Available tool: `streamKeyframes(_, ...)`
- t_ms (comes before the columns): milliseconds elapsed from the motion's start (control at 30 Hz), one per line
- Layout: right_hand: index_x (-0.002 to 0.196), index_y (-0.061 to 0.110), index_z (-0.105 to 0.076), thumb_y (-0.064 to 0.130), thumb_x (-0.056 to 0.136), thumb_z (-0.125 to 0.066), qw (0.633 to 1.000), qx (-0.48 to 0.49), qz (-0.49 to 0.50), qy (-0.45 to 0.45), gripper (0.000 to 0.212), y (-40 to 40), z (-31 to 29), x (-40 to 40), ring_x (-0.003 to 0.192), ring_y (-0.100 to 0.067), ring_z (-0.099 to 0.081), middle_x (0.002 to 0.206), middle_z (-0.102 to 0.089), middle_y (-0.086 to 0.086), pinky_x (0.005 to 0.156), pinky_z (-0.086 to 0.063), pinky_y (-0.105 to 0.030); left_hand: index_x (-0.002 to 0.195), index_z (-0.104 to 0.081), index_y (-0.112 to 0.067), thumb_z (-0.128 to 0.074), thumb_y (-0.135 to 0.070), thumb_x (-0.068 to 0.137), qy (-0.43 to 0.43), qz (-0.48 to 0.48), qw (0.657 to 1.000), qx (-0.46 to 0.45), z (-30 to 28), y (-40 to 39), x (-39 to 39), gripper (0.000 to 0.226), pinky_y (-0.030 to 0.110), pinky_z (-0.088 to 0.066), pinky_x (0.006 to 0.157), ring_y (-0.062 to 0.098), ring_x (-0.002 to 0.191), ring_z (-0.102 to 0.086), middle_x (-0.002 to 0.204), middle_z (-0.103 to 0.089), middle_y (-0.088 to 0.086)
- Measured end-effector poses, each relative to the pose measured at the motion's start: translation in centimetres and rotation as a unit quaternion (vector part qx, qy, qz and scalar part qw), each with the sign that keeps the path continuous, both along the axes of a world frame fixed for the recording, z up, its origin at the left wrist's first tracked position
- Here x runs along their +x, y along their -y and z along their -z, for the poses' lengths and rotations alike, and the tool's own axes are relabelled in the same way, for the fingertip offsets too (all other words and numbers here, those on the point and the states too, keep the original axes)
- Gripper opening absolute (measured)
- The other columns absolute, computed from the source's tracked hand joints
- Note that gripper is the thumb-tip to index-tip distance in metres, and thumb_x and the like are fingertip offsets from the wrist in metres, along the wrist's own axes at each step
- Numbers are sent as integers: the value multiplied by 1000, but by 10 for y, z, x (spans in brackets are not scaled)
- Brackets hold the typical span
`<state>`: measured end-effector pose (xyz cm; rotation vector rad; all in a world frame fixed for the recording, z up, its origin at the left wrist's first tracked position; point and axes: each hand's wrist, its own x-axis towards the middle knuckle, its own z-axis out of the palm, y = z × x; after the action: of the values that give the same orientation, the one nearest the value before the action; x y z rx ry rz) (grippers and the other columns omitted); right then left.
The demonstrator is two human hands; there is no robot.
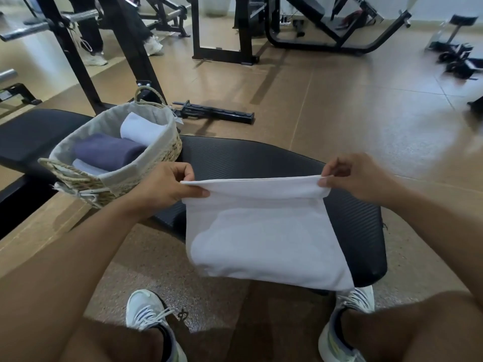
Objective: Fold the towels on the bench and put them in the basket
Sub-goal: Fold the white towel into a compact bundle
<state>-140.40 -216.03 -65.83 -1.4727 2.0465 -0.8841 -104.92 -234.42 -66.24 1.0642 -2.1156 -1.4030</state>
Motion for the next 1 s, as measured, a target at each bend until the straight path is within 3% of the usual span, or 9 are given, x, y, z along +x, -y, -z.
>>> streamKeyframes(200, 81, 32, -71, 23, 79, -85, 1000, 2, -23, -7, 16, 1, 2, 1, 78, -21, -72, 80, -75, 7, 85, -58, -53, 52, -39, -23, -90, -11, 68, -10, 21, 1000, 10, -1, -3, 6, 55, 27, -28, 54, 10, 57, -34, 57, -37, -2)
streamKeyframes(433, 77, 24, -73, 19, 76, -85, 999, -12, -33, 21, 14, -2, 1, 1, 81, -29, -73, 80, -77, -3, 87, -58, -55, 54, -38, -23, -93, -19, 67, 11, 33, 999, -1, -2, -10, 7, 57, 25, -29, 54, 9, 56, -36, 55, -37, -5)
streamKeyframes(567, 72, 19, -73, 13, 75, -85, 999, -8, -25, 27, 15, -3, 0, 2, 80, -24, -75, 79, -78, 0, 89, -59, -51, 57, -39, -19, -91, -19, 69, 13, 28, 999, 7, -3, -15, 5, 53, 19, -31, 51, 6, 53, -37, 54, -39, -7)
streamKeyframes(633, 79, 19, -74, 14, 77, -86, 1000, -5, -12, 27, 12, -4, -4, 3, 81, -21, -74, 80, -77, 2, 91, -58, -47, 62, -47, -18, -91, -21, 69, 1, 17, 1000, 7, -4, -14, 6, 45, 22, -36, 53, 9, 58, -45, 59, -48, -5)
streamKeyframes(733, 93, 31, -78, 22, 82, -83, 1000, 3, -2, 15, 16, -3, -7, 3, 86, -14, -74, 85, -78, 8, 95, -57, -41, 71, -65, -14, -87, -30, 69, -8, 7, 1000, 24, -9, -15, 9, 27, 21, -48, 57, 9, 65, -62, 69, -67, -1)
streamKeyframes(867, 87, 29, -77, 36, 87, -76, 999, 26, -41, -12, 8, -7, -16, 11, 86, -27, -72, 86, -77, 4, 91, -57, -51, 75, -74, -13, -81, -33, 72, -43, -27, 998, 43, -11, -16, 18, 21, 25, -54, 70, 13, 75, -68, 80, -74, 5)
streamKeyframes(933, 88, 22, -71, 40, 87, -72, 997, -3, -66, 50, 18, -12, -25, 23, 82, -25, -70, 85, -75, 2, 85, -57, -42, 78, -77, -15, -78, -36, 73, -95, -85, 989, 80, -11, -15, 24, 22, 30, -57, 79, 16, 83, -71, 87, -76, 6)
streamKeyframes(1000, 89, 22, -66, 56, 82, -68, 989, -41, -89, 111, 35, -15, -34, 39, 75, -18, -63, 80, -69, 1, 76, -50, -29, 83, -78, -14, -76, -32, 78, -150, -142, 970, 125, -11, -14, 28, 19, 27, -59, 77, 18, 85, -72, 90, -76, 6)
